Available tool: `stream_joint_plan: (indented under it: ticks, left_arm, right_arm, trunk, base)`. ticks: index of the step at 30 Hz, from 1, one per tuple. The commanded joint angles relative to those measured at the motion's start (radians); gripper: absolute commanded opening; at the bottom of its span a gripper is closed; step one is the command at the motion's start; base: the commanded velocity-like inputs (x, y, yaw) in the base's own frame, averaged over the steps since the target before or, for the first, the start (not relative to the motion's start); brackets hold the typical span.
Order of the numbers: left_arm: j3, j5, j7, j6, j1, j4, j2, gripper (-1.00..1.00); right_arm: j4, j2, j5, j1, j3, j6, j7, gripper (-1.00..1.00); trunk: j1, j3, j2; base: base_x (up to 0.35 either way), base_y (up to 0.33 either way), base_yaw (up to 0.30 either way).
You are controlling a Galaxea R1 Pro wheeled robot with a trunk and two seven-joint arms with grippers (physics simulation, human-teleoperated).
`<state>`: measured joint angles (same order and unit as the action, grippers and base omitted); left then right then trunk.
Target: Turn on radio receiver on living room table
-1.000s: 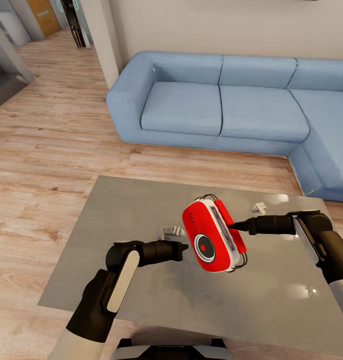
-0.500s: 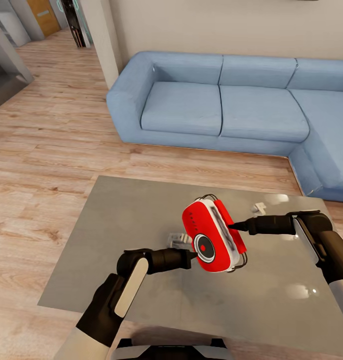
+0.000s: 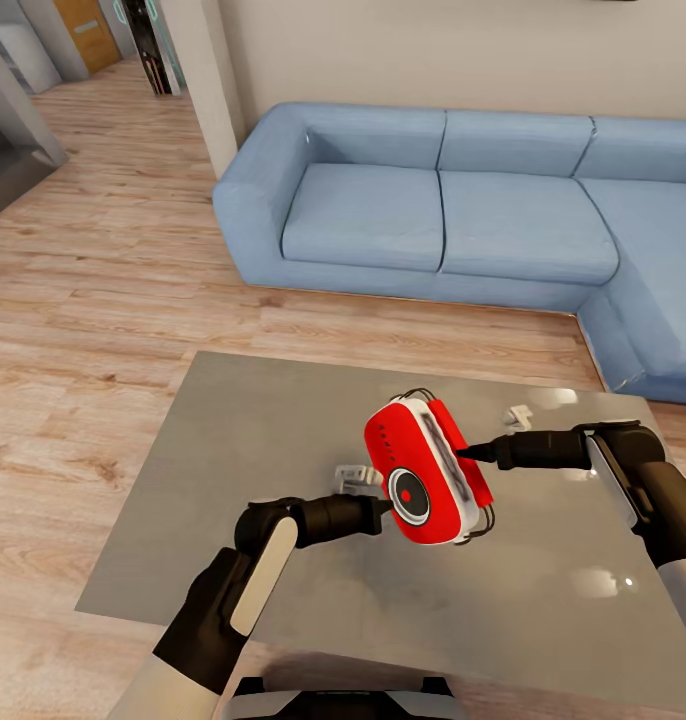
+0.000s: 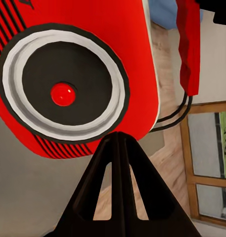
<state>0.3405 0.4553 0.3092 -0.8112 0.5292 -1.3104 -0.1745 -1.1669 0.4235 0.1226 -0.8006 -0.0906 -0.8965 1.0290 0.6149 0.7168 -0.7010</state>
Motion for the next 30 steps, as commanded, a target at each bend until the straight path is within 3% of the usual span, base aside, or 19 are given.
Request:
stream_joint_plan:
  ticks: [1,6,14,24,30]
  left_arm:
    - [0.000,0.000,0.000,0.001,0.000,0.001,0.000,-1.00]
    - [-0.001,0.001,-0.001,0.003,0.002,0.017,0.000,-1.00]
    - [-0.002,0.006,-0.002,0.065,0.069,0.150,0.000,-1.00]
    - [-0.001,0.009,-0.002,0.089,0.083,0.179,0.000,-1.00]
    - [0.004,0.013,-0.004,0.116,0.121,0.245,0.000,-1.00]
  right_arm:
    - [0.000,0.000,0.009,0.000,0.000,-0.006,0.000,-1.00]
    - [-0.001,0.000,0.009,0.000,0.000,-0.006,0.000,-1.00]
    - [-0.002,0.000,0.009,0.000,0.000,-0.006,0.000,-1.00]
    - [-0.004,0.000,0.009,0.000,0.000,-0.006,0.000,-1.00]
    - [-0.014,0.000,0.008,0.000,0.000,-0.007,0.000,-1.00]
  trunk:
    - [0.000,0.000,0.000]
    - [0.000,0.000,0.000]
    - [0.000,0.000,0.000]
    - [0.000,0.000,0.000]
    - [0.000,0.000,0.000]
  base:
    - [0.000,0.000,0.000]
    - [0.000,0.000,0.000]
    - [0.000,0.000,0.000]
    - [0.000,0.000,0.000]
    - [0.000,0.000,0.000]
